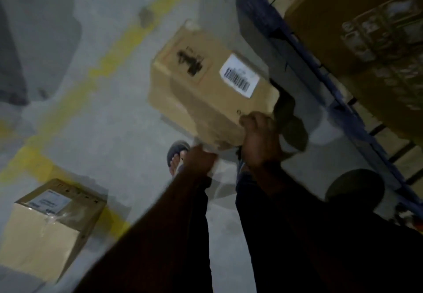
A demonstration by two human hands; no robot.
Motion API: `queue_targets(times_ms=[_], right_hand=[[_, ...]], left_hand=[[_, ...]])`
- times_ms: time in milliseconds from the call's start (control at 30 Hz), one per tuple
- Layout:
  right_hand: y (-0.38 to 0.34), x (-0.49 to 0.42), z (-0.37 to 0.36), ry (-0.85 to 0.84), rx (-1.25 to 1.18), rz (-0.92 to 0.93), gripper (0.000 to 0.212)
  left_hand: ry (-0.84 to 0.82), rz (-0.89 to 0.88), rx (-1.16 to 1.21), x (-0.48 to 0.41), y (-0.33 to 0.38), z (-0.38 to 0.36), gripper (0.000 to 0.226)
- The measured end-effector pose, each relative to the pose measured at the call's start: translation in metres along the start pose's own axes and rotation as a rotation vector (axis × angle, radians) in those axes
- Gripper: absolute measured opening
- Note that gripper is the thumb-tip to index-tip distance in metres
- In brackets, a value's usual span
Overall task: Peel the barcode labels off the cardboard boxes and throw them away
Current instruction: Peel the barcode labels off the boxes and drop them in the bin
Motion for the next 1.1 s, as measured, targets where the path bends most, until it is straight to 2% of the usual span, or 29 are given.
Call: queue_targets(times_ms=[100, 167, 233, 267, 300, 367, 433, 500, 533, 600, 700, 767, 867, 967, 1100], right_hand=[[0.002, 0.027, -0.022, -0.130, -0.001, 0.081, 0.029], [-0.003, 0.045, -0.031, -0.086, -0.020, 0.136, 0.020], [-0.001, 0.058, -0.037, 0.001, -0.059, 0.112, 0.011], [0.008, 0.062, -0.044, 0.032, -0.071, 0.036, 0.012], [0.014, 0.063, -0.048, 0.059, -0.126, -0.088, 0.018], [0.030, 0.055, -0.054, 0.024, -0.361, -0.457, 0.044], [0.036, 0.042, -0.057, -0.101, -0.536, -0.692, 0.058], [0.034, 0.030, -0.052, -0.180, -0.547, -0.742, 0.061], [0.030, 0.025, -0.043, -0.178, -0.540, -0.765, 0.061], [0.024, 0.019, -0.015, -0.129, -0.562, -0.799, 0.066], [0.012, 0.022, 0.049, -0.040, -0.591, -0.801, 0.085], [-0.008, 0.035, 0.103, 0.005, -0.573, -0.810, 0.100], [-0.041, 0.067, 0.179, 0.060, -0.518, -0.894, 0.121], [-0.069, 0.102, 0.248, 0.136, -0.515, -0.930, 0.119], [-0.094, 0.157, 0.321, 0.245, -0.492, -0.933, 0.114]], left_hand=[[0.667, 0.122, 0.599, -0.001, -0.006, 0.065, 0.050], [0.824, -0.016, 0.815, -0.004, -0.005, 0.109, 0.053], [0.751, -0.184, 0.779, -0.006, 0.001, 0.133, 0.037], [0.679, -0.215, 0.659, -0.005, 0.004, 0.135, 0.025], [0.615, -0.235, 0.507, -0.006, 0.003, 0.133, 0.022], [0.515, -0.208, 0.307, -0.009, -0.004, 0.130, 0.047], [0.437, -0.138, 0.282, -0.009, -0.008, 0.127, 0.074], [0.379, -0.121, 0.229, -0.005, -0.007, 0.126, 0.088], [0.370, -0.127, 0.170, -0.002, -0.007, 0.126, 0.086], [0.345, -0.146, 0.061, 0.020, -0.003, 0.126, 0.080], [0.312, -0.175, -0.027, 0.073, 0.015, 0.127, 0.101], [0.348, -0.206, -0.067, 0.126, 0.036, 0.127, 0.115], [0.489, -0.287, -0.125, 0.221, 0.065, 0.127, 0.123], [0.556, -0.380, -0.158, 0.301, 0.078, 0.129, 0.154], [0.612, -0.477, -0.271, 0.383, 0.077, 0.133, 0.161]])
Point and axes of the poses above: each hand's wrist, its own x-axis away from the middle knuckle, its own z-axis out of the back of the hand, y = z × x, the point moved 2 cm from there along -x, towards the middle knuckle, and after that the axes turned 1 degree about -x, right-handed, at the moved point
